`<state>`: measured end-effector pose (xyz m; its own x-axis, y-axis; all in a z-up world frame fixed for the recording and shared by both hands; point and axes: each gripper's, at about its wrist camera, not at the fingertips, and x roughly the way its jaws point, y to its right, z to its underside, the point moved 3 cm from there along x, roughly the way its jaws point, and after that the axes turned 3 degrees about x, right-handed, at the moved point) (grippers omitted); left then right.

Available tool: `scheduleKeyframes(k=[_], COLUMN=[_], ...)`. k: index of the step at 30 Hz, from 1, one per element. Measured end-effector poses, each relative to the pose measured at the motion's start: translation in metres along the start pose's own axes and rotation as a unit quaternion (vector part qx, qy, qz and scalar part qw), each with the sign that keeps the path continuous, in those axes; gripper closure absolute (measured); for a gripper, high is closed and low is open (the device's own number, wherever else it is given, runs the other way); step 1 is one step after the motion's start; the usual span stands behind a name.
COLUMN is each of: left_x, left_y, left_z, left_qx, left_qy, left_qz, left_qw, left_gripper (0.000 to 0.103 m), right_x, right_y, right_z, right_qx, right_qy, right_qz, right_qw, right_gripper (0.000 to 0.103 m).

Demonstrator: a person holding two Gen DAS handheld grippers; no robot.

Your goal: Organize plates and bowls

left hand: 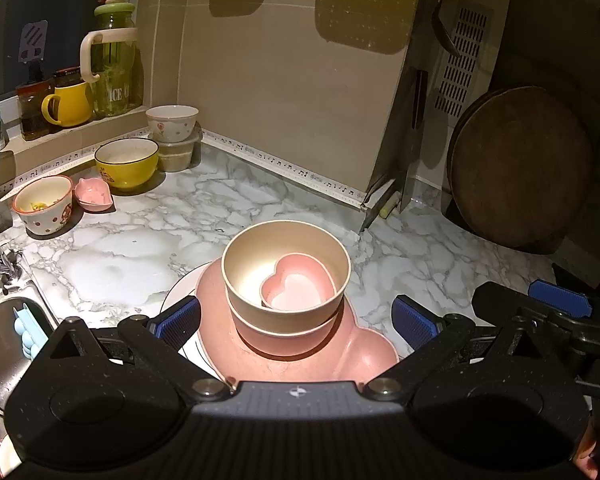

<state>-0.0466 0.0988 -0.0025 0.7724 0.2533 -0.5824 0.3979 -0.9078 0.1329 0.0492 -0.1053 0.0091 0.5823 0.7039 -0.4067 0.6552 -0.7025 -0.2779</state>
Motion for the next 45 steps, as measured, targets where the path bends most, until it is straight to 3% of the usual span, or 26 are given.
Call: scheduleKeyframes(k=[20, 45], left_x=[0.002, 0.017], left_y=[0.006, -0.002], left_z=[0.006, 0.023], left_qx=[-0.002, -0.020], left_qy=[-0.017, -0.071], left_qz=[0.012, 0.007], left_qw=[0.9998, 0.9972], left_gripper=[0.001, 0.001], right_x=[-0.008, 0.003], right_y=[0.006, 0.008], right_z=[0.001, 0.012], right_qx=[0.013, 0.022], right_qy=[0.001, -0.045], right_qz=[0.016, 0.024], right_qw=[1.000, 0.998], right_gripper=[0.000, 0.000])
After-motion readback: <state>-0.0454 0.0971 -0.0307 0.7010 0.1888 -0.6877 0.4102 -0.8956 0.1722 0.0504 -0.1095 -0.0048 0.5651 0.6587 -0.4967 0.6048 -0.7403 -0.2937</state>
